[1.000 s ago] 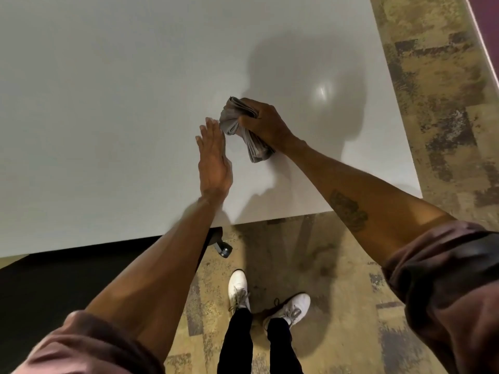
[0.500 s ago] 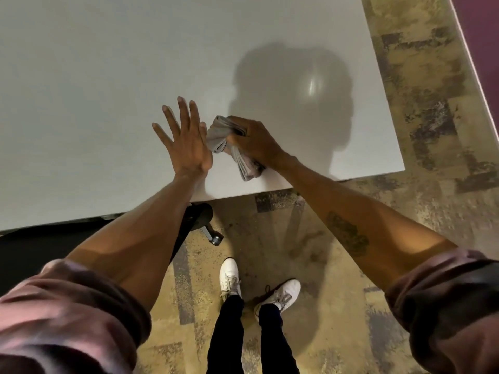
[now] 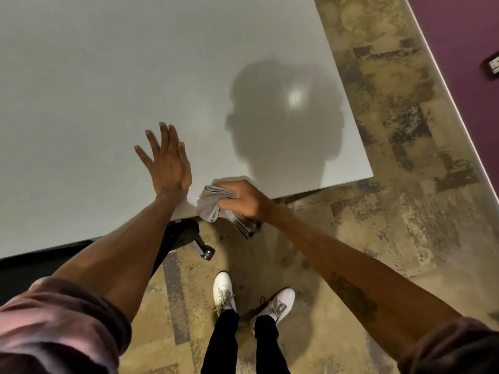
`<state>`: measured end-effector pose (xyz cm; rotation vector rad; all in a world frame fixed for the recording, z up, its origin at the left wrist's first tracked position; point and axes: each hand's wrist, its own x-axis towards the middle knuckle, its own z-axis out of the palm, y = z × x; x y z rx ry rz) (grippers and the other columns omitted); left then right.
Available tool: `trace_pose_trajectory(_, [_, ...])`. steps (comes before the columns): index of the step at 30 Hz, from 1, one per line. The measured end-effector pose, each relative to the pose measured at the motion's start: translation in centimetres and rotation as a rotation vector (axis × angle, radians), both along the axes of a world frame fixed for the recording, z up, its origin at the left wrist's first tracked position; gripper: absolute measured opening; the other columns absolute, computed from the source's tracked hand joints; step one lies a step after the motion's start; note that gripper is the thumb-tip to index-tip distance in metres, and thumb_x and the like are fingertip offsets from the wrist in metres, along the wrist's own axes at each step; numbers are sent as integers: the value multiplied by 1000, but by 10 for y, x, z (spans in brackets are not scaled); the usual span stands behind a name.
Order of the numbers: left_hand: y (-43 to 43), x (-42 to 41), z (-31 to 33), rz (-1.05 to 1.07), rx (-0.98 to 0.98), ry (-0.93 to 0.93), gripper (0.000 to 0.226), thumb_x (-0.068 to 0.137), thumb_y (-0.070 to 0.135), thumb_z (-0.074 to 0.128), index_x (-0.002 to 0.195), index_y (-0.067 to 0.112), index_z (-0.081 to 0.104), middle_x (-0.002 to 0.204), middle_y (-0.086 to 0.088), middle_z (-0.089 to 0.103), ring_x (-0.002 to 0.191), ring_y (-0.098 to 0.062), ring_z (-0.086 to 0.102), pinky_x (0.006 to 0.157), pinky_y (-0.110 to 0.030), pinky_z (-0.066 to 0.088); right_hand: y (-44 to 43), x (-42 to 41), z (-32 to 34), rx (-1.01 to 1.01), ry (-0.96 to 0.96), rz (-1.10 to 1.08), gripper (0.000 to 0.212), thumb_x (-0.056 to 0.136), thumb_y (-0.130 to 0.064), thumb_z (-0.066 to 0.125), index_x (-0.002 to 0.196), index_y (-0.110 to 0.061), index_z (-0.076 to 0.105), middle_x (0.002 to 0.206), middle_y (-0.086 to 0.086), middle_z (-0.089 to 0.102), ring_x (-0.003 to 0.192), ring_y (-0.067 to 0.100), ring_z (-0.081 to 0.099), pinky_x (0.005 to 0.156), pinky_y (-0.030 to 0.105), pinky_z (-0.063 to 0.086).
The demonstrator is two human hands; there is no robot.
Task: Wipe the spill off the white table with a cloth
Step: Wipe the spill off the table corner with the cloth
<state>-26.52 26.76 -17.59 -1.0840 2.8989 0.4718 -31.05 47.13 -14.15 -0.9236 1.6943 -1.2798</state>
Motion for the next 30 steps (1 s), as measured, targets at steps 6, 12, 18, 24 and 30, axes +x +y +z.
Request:
trace_pose_trajectory(6, [0,-2,-1,8,4,20,57,110,37,9,163,17,18,172,3,12,160,-31,0,124,-66,-4,61,-4,6,43,-306,-280,32,85,-3,61,111,-15,74,112,6,74,110,22,68,95,40,55])
trace_pose_trajectory(12, [3,-2,2,11,-21,0,53,112,30,16,162,15,20,171,0,15,159,-35,6,123,-67,1,165,-61,14,-198,-384,-1154,31,98,0,48,125,-6,63,90,-6,77,76,7,72,69,17,58])
trace_pose_trajectory(18, [2,-4,4,22,-29,-13,53,111,30,16,162,14,21,171,-1,16,158,-36,7,123,-66,1,166,-116,17,-112,-17,-1582,38,90,-20,56,124,-4,62,104,4,68,86,8,65,76,19,56])
trace_pose_trajectory(24, [3,-7,2,36,-13,-9,53,111,30,20,162,15,21,171,0,15,159,-33,4,124,-64,-2,105,-121,4,102,238,-1764,40,91,-7,51,129,-8,61,107,-13,68,94,-11,54,75,-11,32])
trace_pose_trajectory(30, [4,-9,4,52,-5,-24,54,111,28,22,163,13,20,172,-1,12,159,-33,2,125,-63,-2,89,-150,1,113,191,-1763,40,90,-15,50,127,-22,62,98,-30,64,88,-17,59,76,-6,39])
